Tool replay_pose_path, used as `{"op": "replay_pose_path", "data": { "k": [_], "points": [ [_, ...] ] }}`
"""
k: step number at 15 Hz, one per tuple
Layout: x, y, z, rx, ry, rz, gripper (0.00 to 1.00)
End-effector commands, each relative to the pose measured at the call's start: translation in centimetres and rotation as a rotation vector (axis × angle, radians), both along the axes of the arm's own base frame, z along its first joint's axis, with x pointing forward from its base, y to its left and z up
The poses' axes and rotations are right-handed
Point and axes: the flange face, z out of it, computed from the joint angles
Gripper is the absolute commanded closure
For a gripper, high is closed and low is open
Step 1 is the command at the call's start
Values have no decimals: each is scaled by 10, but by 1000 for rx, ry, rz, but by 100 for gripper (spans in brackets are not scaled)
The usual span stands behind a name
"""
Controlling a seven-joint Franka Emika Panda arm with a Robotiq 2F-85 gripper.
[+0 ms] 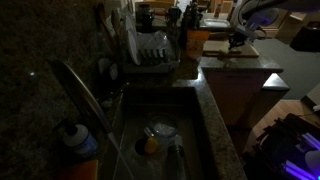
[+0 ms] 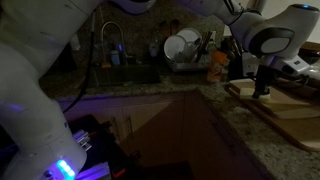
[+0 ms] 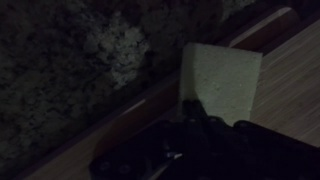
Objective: Place the yellow sponge on the chopping board and wipe the chopping board
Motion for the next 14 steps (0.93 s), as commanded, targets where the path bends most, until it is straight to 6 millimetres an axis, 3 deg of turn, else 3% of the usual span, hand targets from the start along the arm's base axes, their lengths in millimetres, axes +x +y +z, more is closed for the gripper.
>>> {"op": "replay_pose_path", "data": {
  "k": [1, 3, 8, 11, 14],
  "points": [
    [14, 13, -13, 40, -6, 38, 100],
    [23, 24, -6, 85, -26, 36, 100],
    [39, 45, -15, 121, -1, 71, 100],
    [31, 53, -8, 165, 15, 132, 100],
    [18, 38, 2, 107, -1, 80, 100]
  ]
}}
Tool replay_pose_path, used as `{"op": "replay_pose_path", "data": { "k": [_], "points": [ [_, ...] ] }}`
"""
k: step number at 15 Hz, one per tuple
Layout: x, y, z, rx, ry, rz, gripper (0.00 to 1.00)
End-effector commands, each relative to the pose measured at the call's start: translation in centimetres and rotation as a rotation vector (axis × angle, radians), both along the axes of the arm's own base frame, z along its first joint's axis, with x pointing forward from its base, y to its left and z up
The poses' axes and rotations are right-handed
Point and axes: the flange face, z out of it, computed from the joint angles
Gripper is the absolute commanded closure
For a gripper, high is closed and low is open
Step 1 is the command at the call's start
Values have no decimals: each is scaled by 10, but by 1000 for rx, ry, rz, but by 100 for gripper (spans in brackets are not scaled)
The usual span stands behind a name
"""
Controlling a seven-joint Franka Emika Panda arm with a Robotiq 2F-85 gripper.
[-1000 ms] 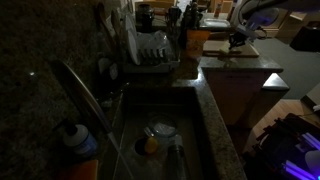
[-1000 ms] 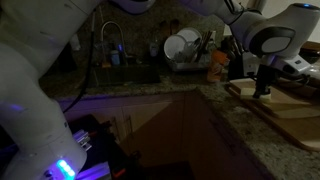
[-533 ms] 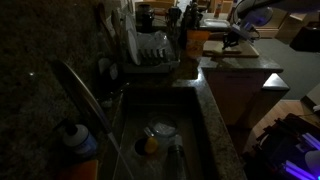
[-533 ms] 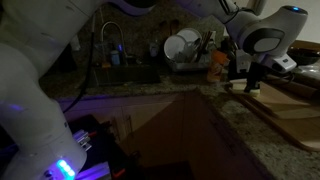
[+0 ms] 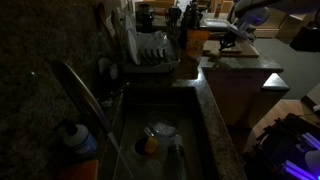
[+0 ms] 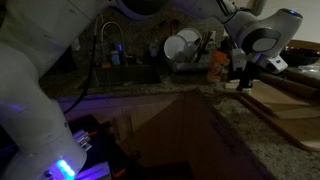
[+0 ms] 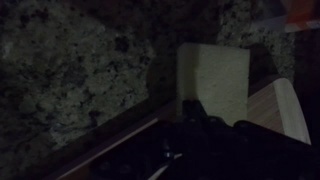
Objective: Place the yellow sponge on the chopping board and wipe the chopping board
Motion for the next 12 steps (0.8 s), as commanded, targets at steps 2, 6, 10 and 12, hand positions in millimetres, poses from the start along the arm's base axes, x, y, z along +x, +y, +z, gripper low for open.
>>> {"op": "replay_pose_path", "data": {
  "k": [2, 6, 10, 12],
  "points": [
    [-27, -36, 28, -89, -68, -72, 100],
    [-62, -94, 70, -154, -142, -211, 100],
    [-111, -145, 59, -44, -68, -358, 100],
    [-126, -161, 39, 0, -13, -432, 100]
  ]
}}
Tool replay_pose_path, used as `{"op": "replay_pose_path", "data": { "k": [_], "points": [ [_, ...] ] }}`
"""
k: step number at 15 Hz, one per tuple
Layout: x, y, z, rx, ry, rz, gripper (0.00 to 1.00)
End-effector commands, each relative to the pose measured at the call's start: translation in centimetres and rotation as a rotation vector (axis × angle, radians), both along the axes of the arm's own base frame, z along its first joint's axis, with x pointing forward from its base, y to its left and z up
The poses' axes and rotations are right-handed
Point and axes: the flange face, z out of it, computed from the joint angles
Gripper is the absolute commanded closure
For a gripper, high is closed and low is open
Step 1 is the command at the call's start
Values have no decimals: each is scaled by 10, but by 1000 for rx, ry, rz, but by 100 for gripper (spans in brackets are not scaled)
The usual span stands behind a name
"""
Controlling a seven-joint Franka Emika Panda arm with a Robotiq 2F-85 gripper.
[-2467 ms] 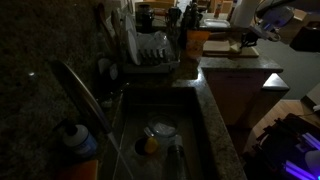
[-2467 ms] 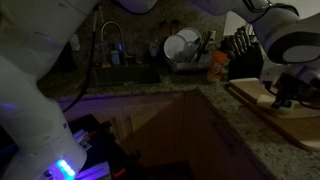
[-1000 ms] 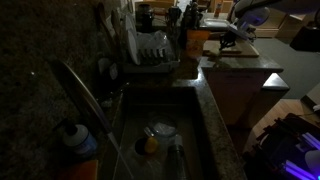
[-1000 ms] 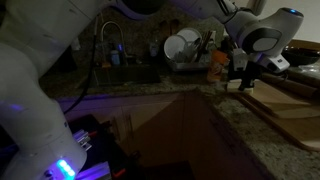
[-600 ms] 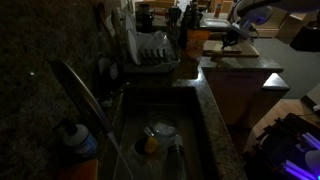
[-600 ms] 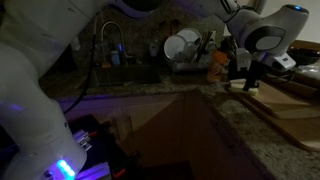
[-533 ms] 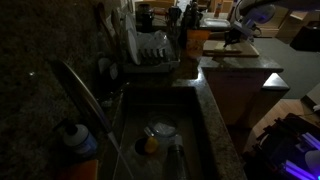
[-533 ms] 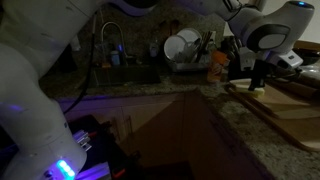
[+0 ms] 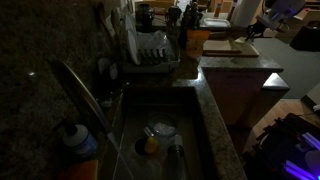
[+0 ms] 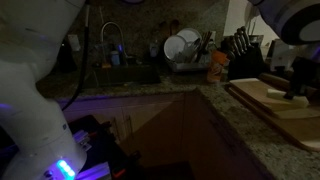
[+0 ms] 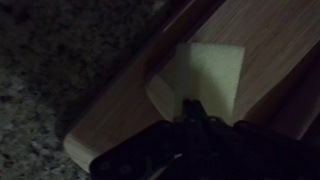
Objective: Place the yellow sponge on the chopping board and wipe the chopping board
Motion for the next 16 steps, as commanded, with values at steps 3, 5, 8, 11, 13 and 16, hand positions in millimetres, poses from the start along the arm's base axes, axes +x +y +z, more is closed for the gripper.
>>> {"op": "replay_pose_path", "data": {
  "k": [3, 5, 8, 11, 13, 16],
  "points": [
    [-23, -14, -27, 58, 43, -113, 100],
    [-10, -4, -17, 1, 16, -78, 100],
    [17, 14, -8, -73, -22, -39, 100],
    [35, 27, -14, -59, 6, -32, 100],
    [41, 32, -14, -35, 31, -61, 100],
    [47, 32, -9, -19, 57, -116, 100]
  ]
}}
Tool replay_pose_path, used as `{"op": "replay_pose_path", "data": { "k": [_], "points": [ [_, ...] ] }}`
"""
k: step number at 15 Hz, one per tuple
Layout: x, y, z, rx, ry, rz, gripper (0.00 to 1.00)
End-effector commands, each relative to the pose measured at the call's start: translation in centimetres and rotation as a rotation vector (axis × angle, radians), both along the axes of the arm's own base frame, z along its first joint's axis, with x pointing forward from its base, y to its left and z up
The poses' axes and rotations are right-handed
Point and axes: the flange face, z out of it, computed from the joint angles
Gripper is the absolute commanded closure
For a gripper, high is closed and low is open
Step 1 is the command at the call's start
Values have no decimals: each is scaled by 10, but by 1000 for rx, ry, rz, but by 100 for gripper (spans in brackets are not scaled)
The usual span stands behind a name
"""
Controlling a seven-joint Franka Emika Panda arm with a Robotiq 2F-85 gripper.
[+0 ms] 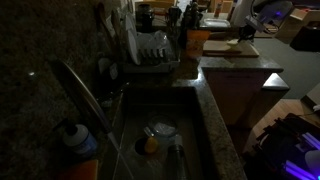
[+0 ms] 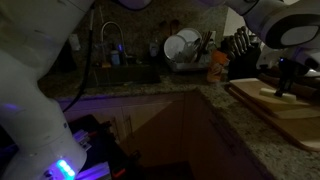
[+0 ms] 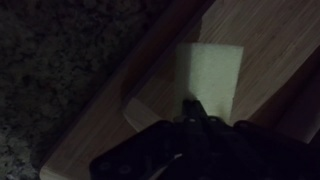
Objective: Place the yellow sponge on the chopping board and wipe the chopping board
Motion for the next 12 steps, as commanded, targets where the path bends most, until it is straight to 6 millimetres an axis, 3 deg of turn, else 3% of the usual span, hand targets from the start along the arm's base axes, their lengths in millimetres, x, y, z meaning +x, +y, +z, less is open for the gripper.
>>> {"op": "replay_pose_path", "data": {
  "k": [1, 6, 12],
  "points": [
    [6, -6, 3, 6, 61, -76, 100],
    [4, -4, -8, -33, 189, -137, 100],
    [4, 2, -26, 5, 192, -95, 100]
  ]
}}
